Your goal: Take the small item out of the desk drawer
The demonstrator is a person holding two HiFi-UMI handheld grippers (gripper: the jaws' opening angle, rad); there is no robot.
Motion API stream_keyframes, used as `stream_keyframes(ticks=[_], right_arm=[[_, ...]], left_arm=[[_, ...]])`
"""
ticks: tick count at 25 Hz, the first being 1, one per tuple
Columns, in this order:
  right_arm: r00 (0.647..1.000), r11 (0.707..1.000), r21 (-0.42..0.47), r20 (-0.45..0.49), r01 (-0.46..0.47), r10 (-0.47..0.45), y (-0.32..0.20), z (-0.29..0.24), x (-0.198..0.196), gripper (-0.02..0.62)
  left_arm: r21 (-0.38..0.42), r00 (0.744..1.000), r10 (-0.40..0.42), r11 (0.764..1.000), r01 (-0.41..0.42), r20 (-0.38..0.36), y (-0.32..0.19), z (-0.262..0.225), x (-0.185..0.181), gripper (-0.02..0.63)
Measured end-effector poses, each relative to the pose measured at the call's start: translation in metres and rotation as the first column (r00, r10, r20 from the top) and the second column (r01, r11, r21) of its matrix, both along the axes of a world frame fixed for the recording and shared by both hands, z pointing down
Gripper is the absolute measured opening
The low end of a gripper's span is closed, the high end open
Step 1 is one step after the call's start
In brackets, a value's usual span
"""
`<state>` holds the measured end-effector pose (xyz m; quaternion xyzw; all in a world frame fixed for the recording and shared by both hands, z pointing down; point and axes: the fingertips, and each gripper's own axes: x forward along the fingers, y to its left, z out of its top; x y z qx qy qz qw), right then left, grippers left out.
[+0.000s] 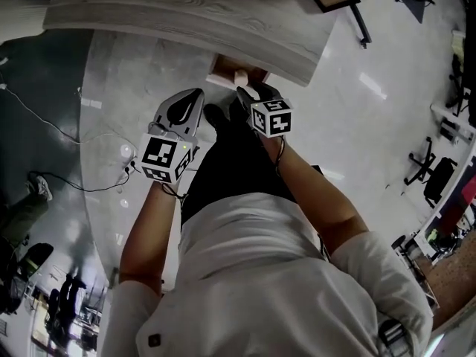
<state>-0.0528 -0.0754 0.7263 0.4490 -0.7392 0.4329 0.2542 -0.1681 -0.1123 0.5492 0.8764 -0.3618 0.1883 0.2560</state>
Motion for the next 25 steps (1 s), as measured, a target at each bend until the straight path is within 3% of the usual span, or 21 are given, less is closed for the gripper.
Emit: stream_keyframes(ticks=[10, 18, 25], right_arm=[[0.994, 0.985, -0.134, -0.013, -0.111, 0.11, -0.002, 0.067, -0.003, 0.234], [0.981, 0.955, -0.227, -0.049, -0.192, 0.186, -0.008, 0.106, 0.001, 0.245], [0.979, 0.942, -0.269, -0.072, -0.201, 0.188, -0.016, 0.125, -0.001, 0.247]], left_arm=[[-0.048, 1.0, 0.023, 0.999, -0.023, 0.008, -0.005, 0.043, 0.005, 0.011], [-0.081, 1.0, 0.026, 0.996, -0.025, 0.01, -0.008, 0.064, 0.009, 0.011], [-0.095, 1.0, 0.007, 0.995, -0.007, 0.004, -0.014, 0.075, 0.011, 0.011]])
